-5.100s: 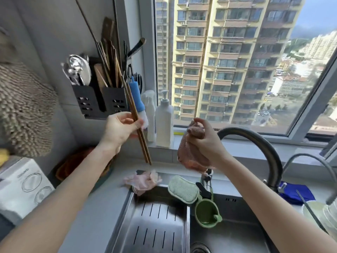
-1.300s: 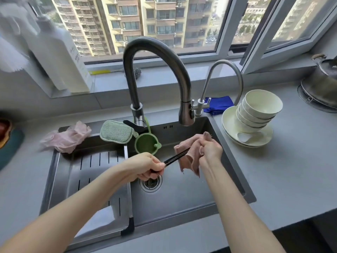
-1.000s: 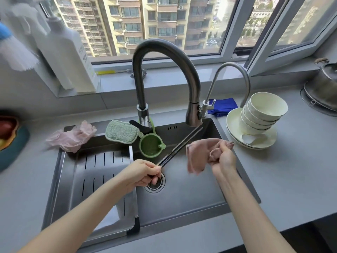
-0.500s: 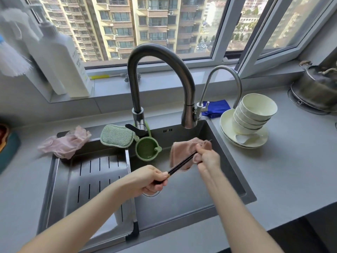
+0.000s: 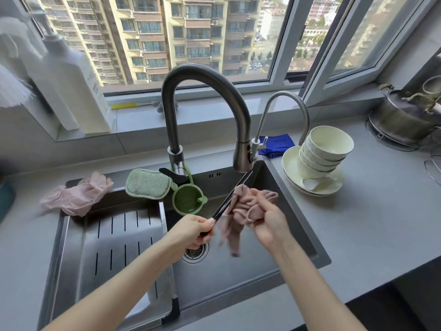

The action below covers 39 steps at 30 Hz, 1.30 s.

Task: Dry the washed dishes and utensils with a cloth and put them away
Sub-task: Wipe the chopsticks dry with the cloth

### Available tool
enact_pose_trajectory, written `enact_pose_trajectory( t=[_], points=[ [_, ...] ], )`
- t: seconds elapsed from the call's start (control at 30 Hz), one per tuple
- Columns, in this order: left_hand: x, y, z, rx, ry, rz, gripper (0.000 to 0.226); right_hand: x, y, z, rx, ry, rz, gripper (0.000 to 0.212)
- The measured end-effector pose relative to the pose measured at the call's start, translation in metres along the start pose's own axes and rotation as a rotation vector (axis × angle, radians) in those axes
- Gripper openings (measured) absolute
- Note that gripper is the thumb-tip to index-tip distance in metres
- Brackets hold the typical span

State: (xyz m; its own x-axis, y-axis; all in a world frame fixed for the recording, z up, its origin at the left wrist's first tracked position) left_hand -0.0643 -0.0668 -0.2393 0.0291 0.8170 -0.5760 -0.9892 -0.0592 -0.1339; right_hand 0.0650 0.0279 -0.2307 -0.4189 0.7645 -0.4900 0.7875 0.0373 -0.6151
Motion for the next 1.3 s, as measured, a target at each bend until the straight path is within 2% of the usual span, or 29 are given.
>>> enact_pose_trajectory(
  t=[0.13,0.2,0.23,0.33,0.43,0.57,0.73,0.8,0.93,1.1,1.3],
  points=[
    [0.005,-0.014,-0.003,-0.071,0.030,-0.052,0.036,0.001,-0.015,0.015,0.112,-0.032,-0.066,0.074],
    [0.007,-0.019,-0.002,-0.095,0.038,-0.089,0.036,0.002,-0.008,0.016,0.216,-0.054,-0.052,0.083],
    [0.007,-0.022,-0.001,-0.095,0.042,-0.107,0.036,0.002,-0.003,0.015,0.254,-0.066,-0.026,0.075],
    [0.009,-0.037,0.000,-0.054,0.052,-0.164,0.036,-0.001,0.007,0.019,0.315,-0.138,0.075,0.029],
    [0.010,-0.053,0.001,-0.030,0.055,-0.216,0.036,-0.004,0.021,0.022,0.206,-0.153,0.174,0.029],
    [0.010,-0.065,0.001,-0.037,0.077,-0.249,0.036,-0.011,0.028,0.029,0.160,-0.168,0.175,0.025],
    [0.013,-0.077,-0.003,-0.055,0.137,-0.268,0.036,-0.024,0.019,0.020,0.164,-0.001,0.166,0.007],
    [0.013,-0.085,-0.007,-0.054,0.172,-0.289,0.036,-0.025,0.022,0.015,0.163,0.072,0.189,0.008],
    [0.011,-0.094,-0.009,-0.019,0.191,-0.324,0.035,-0.026,0.039,-0.003,-0.036,0.178,0.317,0.009],
    [-0.003,-0.090,-0.015,0.071,0.224,-0.401,0.033,-0.017,0.087,-0.039,-0.093,0.204,0.480,0.028],
    [-0.016,-0.079,-0.012,0.130,0.201,-0.427,0.034,-0.018,0.114,-0.075,-0.125,0.208,0.543,0.039]
  ],
)
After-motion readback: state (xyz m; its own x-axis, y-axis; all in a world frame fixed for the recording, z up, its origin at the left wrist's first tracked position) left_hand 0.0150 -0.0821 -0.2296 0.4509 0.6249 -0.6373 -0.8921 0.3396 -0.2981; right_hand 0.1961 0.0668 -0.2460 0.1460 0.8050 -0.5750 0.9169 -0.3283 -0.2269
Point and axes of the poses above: each hand's wrist, its own x-axis towards the middle knuckle, its own y-axis out of the back of the hand, z = x × y, the point moved 10 cm from there along x, towards the middle knuckle, and after that the axes turned 5 degrees about -z, right-handed, at the moved point
